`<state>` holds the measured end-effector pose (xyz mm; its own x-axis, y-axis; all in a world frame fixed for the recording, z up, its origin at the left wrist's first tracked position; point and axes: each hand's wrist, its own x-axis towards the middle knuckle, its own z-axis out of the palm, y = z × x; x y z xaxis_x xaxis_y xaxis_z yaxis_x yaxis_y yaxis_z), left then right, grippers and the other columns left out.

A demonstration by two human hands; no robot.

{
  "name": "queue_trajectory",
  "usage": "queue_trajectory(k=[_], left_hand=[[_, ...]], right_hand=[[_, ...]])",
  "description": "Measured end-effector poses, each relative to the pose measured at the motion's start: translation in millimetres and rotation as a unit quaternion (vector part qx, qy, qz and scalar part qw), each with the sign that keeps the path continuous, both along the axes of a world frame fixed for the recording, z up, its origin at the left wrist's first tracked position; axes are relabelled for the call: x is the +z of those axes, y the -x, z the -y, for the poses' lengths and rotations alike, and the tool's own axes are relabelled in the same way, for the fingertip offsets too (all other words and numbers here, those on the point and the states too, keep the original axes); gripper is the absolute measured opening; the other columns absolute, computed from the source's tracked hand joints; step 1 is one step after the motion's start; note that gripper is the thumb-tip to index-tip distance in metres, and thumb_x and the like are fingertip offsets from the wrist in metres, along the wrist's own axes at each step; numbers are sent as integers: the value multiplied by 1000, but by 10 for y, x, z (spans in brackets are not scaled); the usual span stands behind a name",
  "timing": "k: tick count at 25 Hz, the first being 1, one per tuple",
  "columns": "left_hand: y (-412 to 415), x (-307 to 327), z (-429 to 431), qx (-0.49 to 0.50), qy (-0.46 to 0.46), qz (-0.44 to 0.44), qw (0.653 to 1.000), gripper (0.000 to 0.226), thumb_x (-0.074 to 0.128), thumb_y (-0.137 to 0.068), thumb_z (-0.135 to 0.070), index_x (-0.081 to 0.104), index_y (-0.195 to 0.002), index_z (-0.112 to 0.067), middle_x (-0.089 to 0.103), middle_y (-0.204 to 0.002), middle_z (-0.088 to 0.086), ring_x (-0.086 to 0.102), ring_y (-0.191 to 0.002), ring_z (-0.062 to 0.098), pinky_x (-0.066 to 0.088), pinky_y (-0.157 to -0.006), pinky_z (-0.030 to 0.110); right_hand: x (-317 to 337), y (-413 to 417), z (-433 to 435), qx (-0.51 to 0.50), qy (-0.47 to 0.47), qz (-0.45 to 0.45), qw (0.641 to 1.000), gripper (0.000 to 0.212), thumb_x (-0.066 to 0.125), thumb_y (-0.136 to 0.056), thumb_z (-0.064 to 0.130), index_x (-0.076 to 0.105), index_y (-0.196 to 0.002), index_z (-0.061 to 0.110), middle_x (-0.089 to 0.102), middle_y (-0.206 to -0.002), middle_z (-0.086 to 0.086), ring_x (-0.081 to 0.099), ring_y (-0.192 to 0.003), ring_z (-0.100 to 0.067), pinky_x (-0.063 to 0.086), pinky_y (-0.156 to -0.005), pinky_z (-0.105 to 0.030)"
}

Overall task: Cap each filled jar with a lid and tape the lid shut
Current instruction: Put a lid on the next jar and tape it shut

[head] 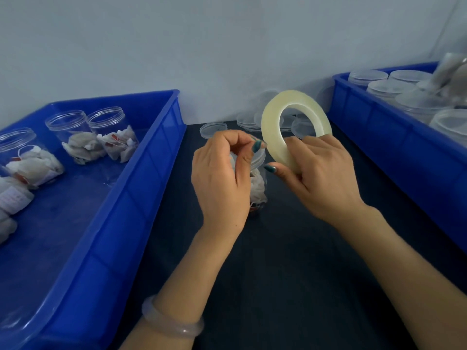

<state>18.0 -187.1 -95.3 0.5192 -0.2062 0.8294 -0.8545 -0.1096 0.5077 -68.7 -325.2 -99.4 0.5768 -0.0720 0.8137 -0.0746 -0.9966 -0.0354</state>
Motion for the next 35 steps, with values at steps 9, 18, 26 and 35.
queue_trajectory(k=[9, 18, 26, 35], left_hand=[[40, 17, -365, 7, 0, -36, 999, 8, 56, -99, -28, 52, -97, -21, 61, -89, -4, 55, -75, 13, 49, -71, 46], [-7, -245, -707, -22, 10, -159, 987, 20, 59, -97, -12, 45, -98, -26, 62, -88, 0, 55, -70, 0, 42, -66, 10], [-193, -271, -577, 4, 21, -195, 981, 23, 60, -98, -15, 44, -93, -30, 62, -88, 0, 48, -63, 3, 42, -62, 15], [-370, -311, -177, 42, 35, -155, 986, 7, 51, -103, -18, 44, -103, -18, 56, -92, -4, 55, -76, 4, 46, -69, 18]], right_hand=[[-33, 112, 406, -123, 0, 46, 991, 72, 31, -97, 69, 57, -64, 10, 54, -59, -2, 55, -67, -28, 26, -87, -41], [-85, 25, 375, -127, -42, 8, 991, 79, 30, -81, 86, 54, -63, 13, 42, -57, 4, 45, -66, -22, 24, -85, -40], [-130, -57, 335, -145, -52, -9, 988, 80, 25, -84, 84, 59, -70, 12, 45, -63, 3, 52, -70, -26, 24, -85, -40], [-148, -125, 296, -138, -88, -8, 986, 71, 29, -87, 79, 51, -68, 14, 42, -60, 2, 39, -67, -19, 26, -83, -40]])
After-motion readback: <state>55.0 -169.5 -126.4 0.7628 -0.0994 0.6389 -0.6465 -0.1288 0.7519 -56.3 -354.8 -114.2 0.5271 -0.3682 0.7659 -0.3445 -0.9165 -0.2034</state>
